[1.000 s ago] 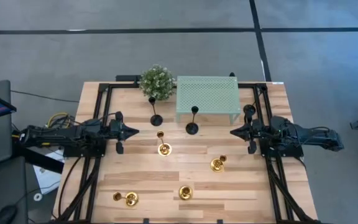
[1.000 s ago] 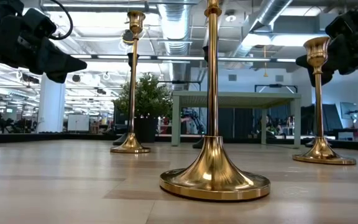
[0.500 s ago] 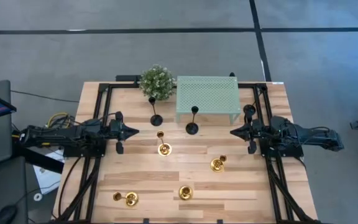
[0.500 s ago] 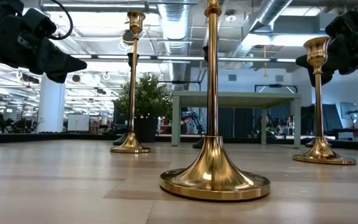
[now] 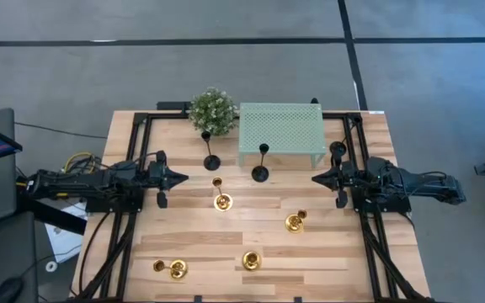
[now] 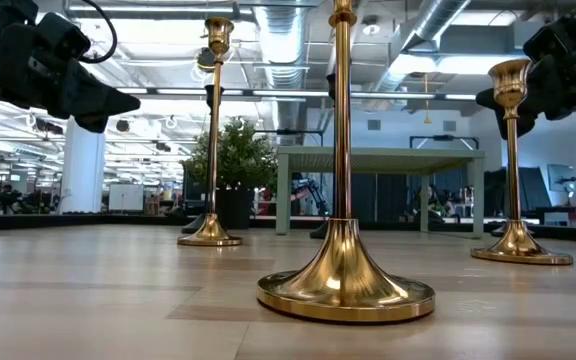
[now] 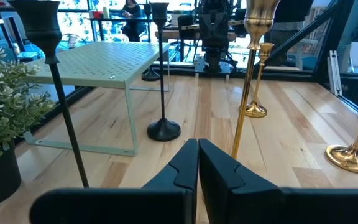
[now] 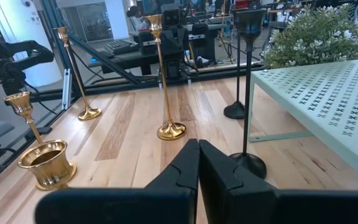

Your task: Pick & Place candle stick holders

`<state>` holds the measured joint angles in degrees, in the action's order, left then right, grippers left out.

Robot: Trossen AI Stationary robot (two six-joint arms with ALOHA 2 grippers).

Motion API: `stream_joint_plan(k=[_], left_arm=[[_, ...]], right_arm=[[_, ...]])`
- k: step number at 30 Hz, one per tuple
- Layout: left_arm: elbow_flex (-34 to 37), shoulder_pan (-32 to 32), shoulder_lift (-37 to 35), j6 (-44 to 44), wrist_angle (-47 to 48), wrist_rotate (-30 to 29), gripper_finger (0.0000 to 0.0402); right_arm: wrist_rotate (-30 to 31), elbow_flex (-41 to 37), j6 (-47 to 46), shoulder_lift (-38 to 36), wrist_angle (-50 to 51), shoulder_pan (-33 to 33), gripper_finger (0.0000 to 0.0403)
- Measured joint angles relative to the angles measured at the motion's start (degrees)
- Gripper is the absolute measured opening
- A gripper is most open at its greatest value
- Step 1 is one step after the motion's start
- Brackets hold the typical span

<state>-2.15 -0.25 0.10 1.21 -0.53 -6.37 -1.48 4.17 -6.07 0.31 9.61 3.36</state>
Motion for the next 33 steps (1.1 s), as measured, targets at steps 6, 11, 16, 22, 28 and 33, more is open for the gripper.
stream_joint_plan(k=[6, 11, 16, 22, 28, 33], left_arm=[[-0.02, 0.00, 0.00, 0.00, 0.00, 0.00, 0.0012], [-0.02, -0.01, 0.00, -0.01, -0.02, 0.00, 0.0012], [-0.02, 0.00, 0.00, 0.00, -0.29, 0.01, 0.0012], [-0.02, -0.01, 0.00, 0.00, -0.89, 0.00, 0.0012], [-0.02, -0.02, 0.00, 0.00, -1.14, 0.00, 0.0012], [-0.02, -0.02, 0.00, 0.00, -1.31, 0.00, 0.0012]], right_arm=[[0.00, 0.00, 0.00, 0.00, 0.00, 0.00, 0.0000], [0.00, 0.00, 0.00, 0.01, 0.01, 0.00, 0.0000], [0.00, 0.00, 0.02, 0.00, 0.01, 0.04, 0.0000], [0.00, 0.00, 0.02, 0.01, 0.00, 0.04, 0.0000], [0.01, 0.00, 0.02, 0.01, 0.01, 0.04, 0.0000], [0.00, 0.01, 0.17, 0.00, -0.01, 0.04, 0.0000]])
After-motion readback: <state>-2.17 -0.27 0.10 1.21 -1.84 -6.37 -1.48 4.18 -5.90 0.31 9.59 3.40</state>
